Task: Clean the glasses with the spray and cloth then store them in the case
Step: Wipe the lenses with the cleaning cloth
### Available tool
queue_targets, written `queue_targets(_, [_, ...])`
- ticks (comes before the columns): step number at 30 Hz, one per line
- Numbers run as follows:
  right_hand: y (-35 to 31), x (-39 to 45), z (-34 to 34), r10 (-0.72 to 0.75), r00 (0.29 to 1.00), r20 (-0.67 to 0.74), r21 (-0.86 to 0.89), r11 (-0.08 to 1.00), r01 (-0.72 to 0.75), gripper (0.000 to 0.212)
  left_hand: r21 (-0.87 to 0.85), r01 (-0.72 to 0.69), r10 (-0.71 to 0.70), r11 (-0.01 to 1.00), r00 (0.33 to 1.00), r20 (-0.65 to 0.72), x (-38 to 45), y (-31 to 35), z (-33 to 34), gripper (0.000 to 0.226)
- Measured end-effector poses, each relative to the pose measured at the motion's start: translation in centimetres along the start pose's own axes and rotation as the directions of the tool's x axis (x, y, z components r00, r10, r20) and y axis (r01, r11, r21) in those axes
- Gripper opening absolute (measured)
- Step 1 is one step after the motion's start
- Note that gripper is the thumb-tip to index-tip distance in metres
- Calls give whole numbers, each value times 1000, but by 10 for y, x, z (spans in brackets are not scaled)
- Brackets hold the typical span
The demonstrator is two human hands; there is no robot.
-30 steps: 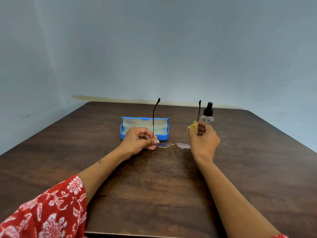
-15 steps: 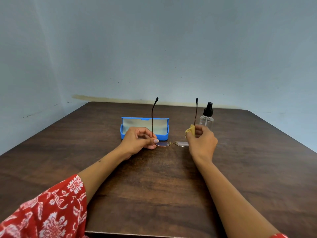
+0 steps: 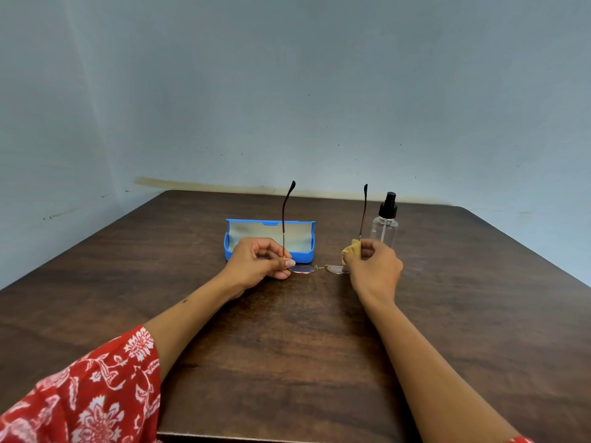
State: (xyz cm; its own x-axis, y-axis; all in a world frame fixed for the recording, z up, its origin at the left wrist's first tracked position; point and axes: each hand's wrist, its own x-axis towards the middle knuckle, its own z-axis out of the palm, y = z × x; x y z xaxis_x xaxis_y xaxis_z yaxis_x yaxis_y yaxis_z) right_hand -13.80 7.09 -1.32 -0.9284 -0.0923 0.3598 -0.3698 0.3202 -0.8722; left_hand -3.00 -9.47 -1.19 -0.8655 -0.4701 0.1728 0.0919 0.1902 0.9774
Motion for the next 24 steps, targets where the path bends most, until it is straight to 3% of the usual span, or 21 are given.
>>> queue_targets(3, [-2, 0, -1, -22, 999, -33, 27, 999, 22, 26, 4, -5, 5, 1000, 1000, 1, 0, -1, 0, 8])
queue_targets(8, [-12, 0, -5, -90, 984, -157, 235, 964, 125, 32, 9, -11, 11, 1000, 1000, 18, 0, -1, 1, 9])
queue_targets(15, [-3, 2, -1, -51, 995, -81, 106, 993, 60, 22, 2, -23, 23, 1000, 999, 25, 0, -3, 0, 10])
queue_targets(24, [-27, 12, -14, -91, 974, -207, 233, 962, 140, 24, 13, -33, 32, 999, 998, 59, 1, -4, 0, 8])
